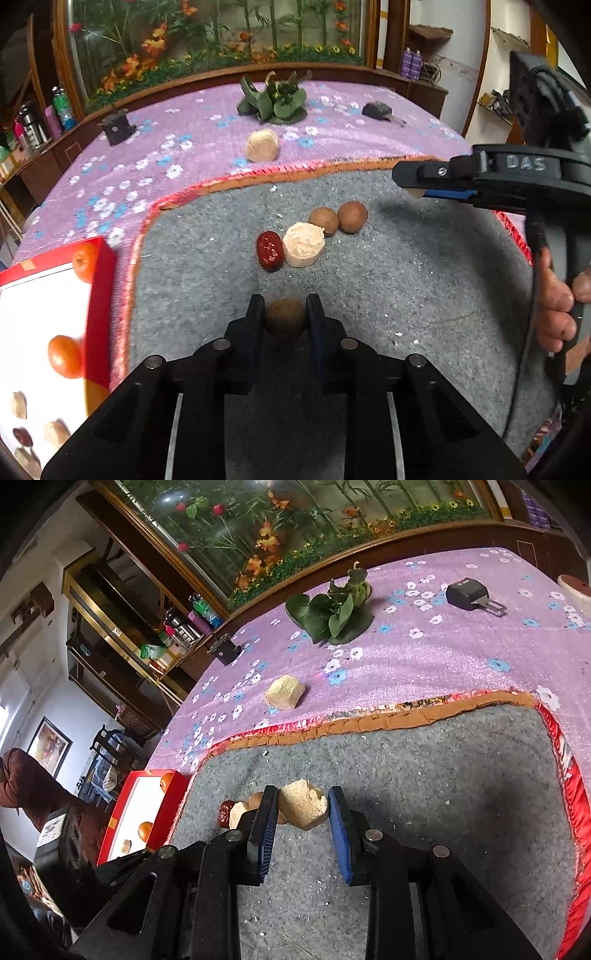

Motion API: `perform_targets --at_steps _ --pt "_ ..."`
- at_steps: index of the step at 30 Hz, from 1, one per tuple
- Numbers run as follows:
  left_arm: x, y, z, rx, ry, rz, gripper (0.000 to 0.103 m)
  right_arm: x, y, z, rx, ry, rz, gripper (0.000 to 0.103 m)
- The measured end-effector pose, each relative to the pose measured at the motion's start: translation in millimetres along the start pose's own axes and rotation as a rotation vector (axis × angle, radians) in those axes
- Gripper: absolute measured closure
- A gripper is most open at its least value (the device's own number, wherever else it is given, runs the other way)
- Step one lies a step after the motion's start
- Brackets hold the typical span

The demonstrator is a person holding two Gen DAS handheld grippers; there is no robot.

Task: Organize fruits
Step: 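Carry both pieces over the white tray and open both grippers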

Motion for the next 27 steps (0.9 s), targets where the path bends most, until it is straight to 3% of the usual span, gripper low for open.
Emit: perform_targets --at_steps 9,15,17,23,27 --pt "19.0 -19.2 -58.1 -0.101 0.091 -0.022 0.083 -4.9 -0.6 4.7 -0.016 -0.045 -0.011 0.075" --pt "73.6 -42.8 -97.0 -0.146 0.178 -0.120 0.083 -1.2 -0.3 1.7 -0.079 -0.124 -0.077 0.075" --pt "100.5 -52.1 -108.7 -0.154 0.234 -0.159 0.083 9.3 -3.1 0.0 -0.084 -0.091 -0.079 0.075" --pt "165.2 -79.6 -123.7 -0.151 0.340 -0.270 0.083 96.3 -30.7 21.1 0.001 0.051 -0.205 0.075" --pt "187.8 -88.6 -124.8 -0.159 0.371 -0.299 0.083 171.1 -59.1 50.4 0.086 0.136 -0.324 0.075"
Point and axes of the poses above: each gripper's, at about its wrist camera, not at the fingertips, and z roughly the way its jaws point, x to its left, y to its top, the point moved 7 cm from there along z, roughly the way its jaws point, and after that the axes turned 2 degrees about z, right-handed, at the moved point
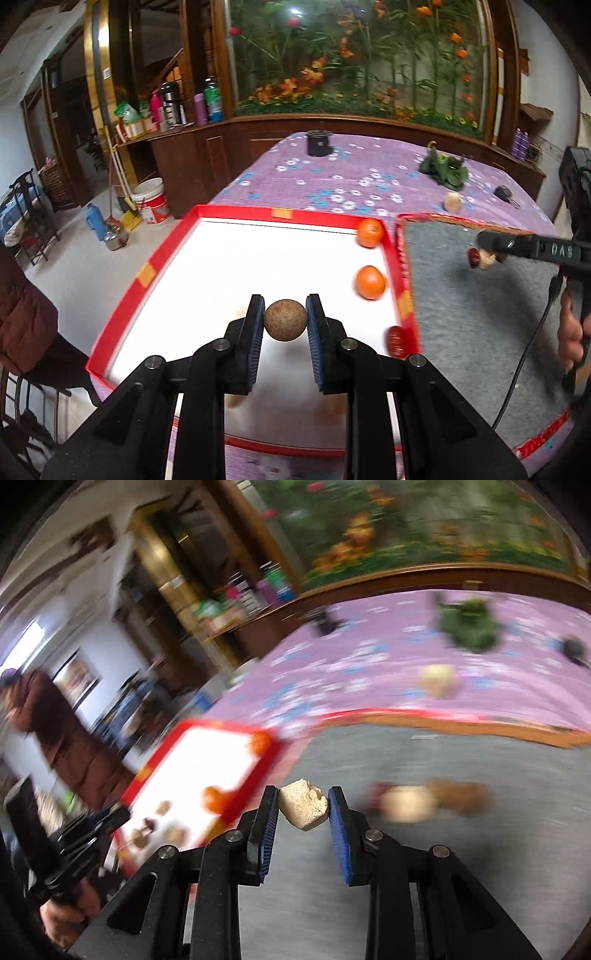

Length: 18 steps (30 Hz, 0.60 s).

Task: Organize fruits
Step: 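Carry both pieces over the white tray and open both grippers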

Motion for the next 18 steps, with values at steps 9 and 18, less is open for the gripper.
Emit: perform_targets --at_steps 9,18 --pt "35.0 -15.6 11.1 0.021 0.039 -0.037 0.083 102.7 -29.6 61.5 0.105 0.084 -0.169 0.076" --pt "41.8 -18.7 18.9 0.035 0.065 -0.048 0.081 114.8 -42.2 94.3 0.161 0.054 -0.196 0.072"
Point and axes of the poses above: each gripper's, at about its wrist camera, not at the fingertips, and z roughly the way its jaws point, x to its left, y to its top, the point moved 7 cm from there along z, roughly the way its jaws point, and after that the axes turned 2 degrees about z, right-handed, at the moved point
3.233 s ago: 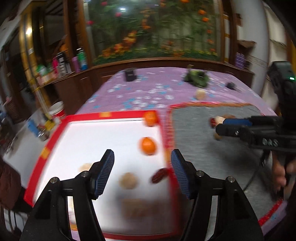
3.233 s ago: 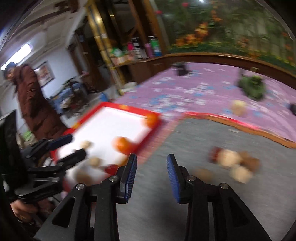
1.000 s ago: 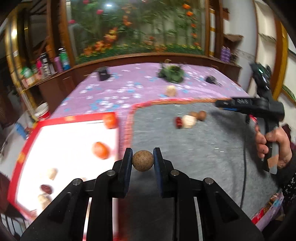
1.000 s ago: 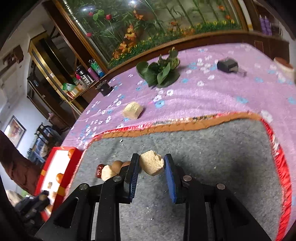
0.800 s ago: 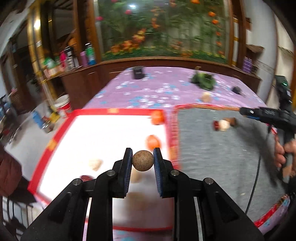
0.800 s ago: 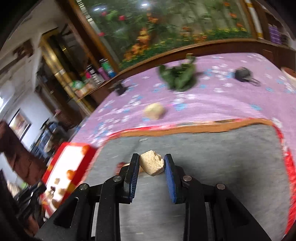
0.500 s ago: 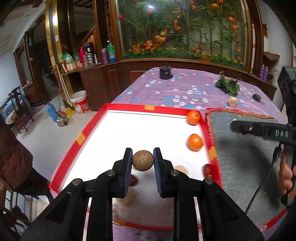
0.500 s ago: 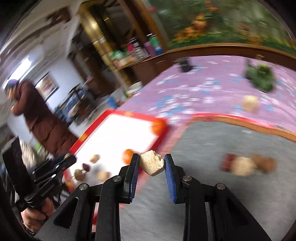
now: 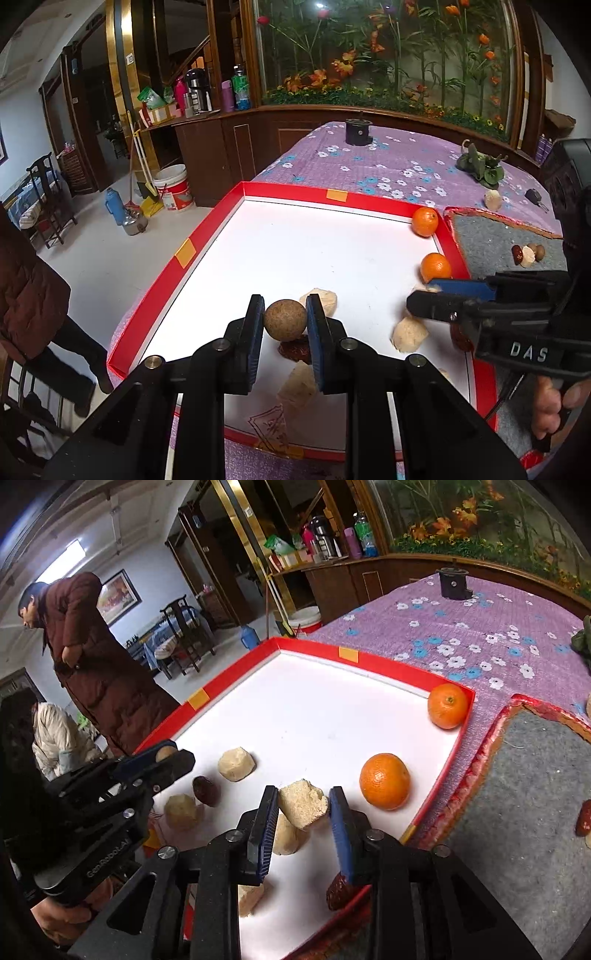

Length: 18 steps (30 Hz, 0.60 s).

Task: Organize fruits
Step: 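Carry both pieces over the white tray and open both grippers, then return both grippers to the mat and grasp a brown nut with the right gripper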

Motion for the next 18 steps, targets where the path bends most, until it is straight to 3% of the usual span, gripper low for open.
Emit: perform_targets --at_steps 2,5,11,18 --pt "-0.9 0.8 -0.7 0.002 0.010 0.007 0.074 2.2 3.4 -6.1 -0.027 0.001 -0.012 0.071" --pt "-7.9 5.2 -7.1 -0.021 0.017 0.026 0.040 2.3 9.4 -24.7 -0.083 0.024 -0.015 0.061" --pt "-45.6 23.5 -29.7 -0.105 -0.038 0.102 0.029 -43.4 17.8 -71.9 -0.170 -0.030 0.040 0.061" --pt "-137.8 33.4 -34.7 -0.114 -0.198 0.274 0.028 -166.3 -1.3 -143.6 -0.255 -0.242 0.197 0.060"
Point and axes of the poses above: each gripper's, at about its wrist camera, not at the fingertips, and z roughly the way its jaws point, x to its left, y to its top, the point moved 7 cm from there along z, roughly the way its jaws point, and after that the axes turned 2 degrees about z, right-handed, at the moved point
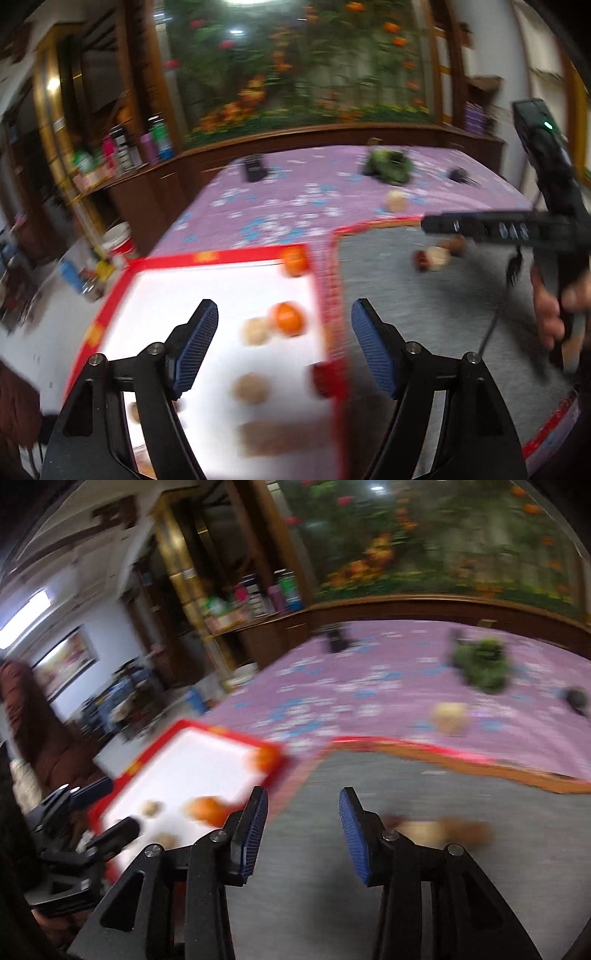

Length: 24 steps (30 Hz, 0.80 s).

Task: Organize fruits
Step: 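Return both grippers to the mat and grasp a brown nut with the right gripper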

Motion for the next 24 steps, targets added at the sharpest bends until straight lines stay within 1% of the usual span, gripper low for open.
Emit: perform_targets --at_steps 2,3,6,8,9,11,13,14,17,19,21,23,24 --pt "-20.4 6.1 8.6 0.011 -0.033 0.033 0.028 -33.8 1.9 -5.1 -0.002 -0.046 0.041 0.059" --pt "-34.4 9.8 15.3 0.021 -0.063 0.054 0.028 -55.5 0.7 -7.8 0.003 -0.073 0.072 0.059" --pt "-60.2 17.2 31.1 0.050 -0.128 0.074 0.029 -90.6 -5.1 -6.2 0.020 -0.078 0.143 0.059" --pt "-76.1 23.3 42.3 0.066 -0.164 0.082 0.029 -98.2 -11.1 -0.5 0.060 -0.053 0.164 0.059" --pt "-80.3 25.1 46.5 0.075 -0.171 0.084 0.029 -100.3 -13.3 2.4 0.083 -0.047 0.163 0.060" --pt "-90.7 28.9 53.2 0.084 -0.191 0.094 0.029 -98.9 -16.5 7.8 0.115 -0.063 0.133 0.060" --pt "-99.3 30.4 55.9 0.088 -0.209 0.116 0.029 -93.9 -18.5 11.7 0.130 -0.072 0.117 0.061" --pt "-104.5 30.0 58.6 0.099 -0.209 0.138 0.030 -93.9 -19.8 13.4 0.136 -0.074 0.115 0.061" --pt "-115.7 25.3 62.6 0.118 -0.237 0.184 0.042 -92.9 -25.7 22.7 0.165 -0.104 0.098 0.062" --pt "-119.5 22.8 66.0 0.130 -0.246 0.204 0.049 -88.3 -26.7 24.4 0.161 -0.117 0.068 0.064" --pt "-121.2 20.0 73.2 0.157 -0.249 0.215 0.061 -84.9 -26.9 27.9 0.160 -0.129 0.052 0.068" --pt "-122.4 19.2 80.2 0.178 -0.257 0.216 0.064 -82.3 -26.2 31.3 0.155 -0.146 0.025 0.070" --pt "-122.2 20.1 83.2 0.185 -0.257 0.217 0.064 -81.5 -25.7 32.4 0.153 -0.157 0.008 0.076"
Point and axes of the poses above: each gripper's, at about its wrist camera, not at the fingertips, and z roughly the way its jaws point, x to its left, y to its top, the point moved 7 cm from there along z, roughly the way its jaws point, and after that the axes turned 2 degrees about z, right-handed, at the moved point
